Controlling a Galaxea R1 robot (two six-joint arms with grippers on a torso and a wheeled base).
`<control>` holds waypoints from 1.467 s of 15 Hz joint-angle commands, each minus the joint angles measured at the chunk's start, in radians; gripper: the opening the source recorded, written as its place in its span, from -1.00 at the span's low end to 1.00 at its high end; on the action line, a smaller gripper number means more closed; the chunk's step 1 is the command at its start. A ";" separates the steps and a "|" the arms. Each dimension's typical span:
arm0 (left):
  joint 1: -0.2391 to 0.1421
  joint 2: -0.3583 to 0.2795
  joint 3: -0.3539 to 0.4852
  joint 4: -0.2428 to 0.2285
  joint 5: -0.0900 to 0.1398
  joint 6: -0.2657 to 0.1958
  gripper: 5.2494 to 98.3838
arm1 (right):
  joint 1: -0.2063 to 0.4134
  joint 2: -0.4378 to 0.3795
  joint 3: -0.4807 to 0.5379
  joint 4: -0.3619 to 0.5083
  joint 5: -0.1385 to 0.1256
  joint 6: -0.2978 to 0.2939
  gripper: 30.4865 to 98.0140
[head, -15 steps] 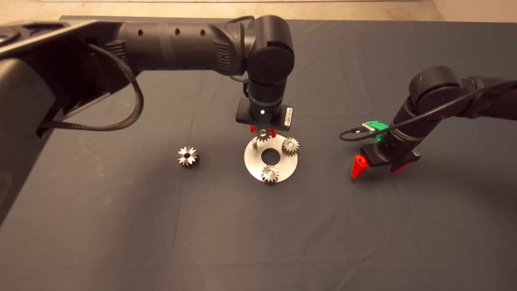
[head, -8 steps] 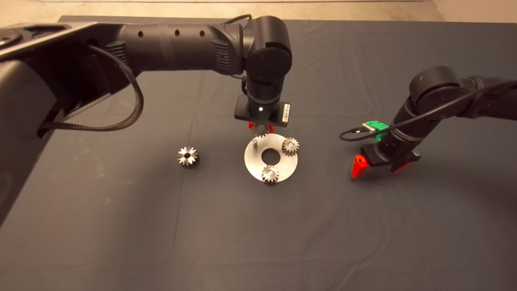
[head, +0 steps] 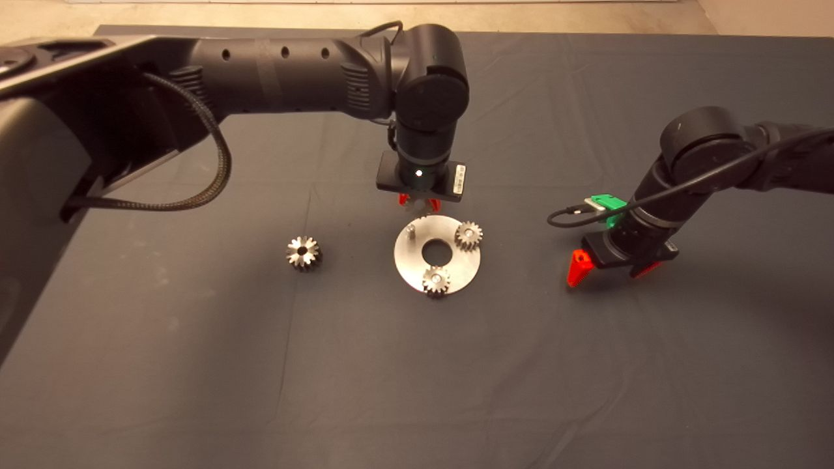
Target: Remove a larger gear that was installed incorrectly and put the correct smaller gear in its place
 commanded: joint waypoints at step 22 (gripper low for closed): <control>0.018 -0.020 0.044 0.009 -0.006 -0.017 -0.58 | 0.035 0.000 0.031 -0.022 -0.003 -0.001 0.97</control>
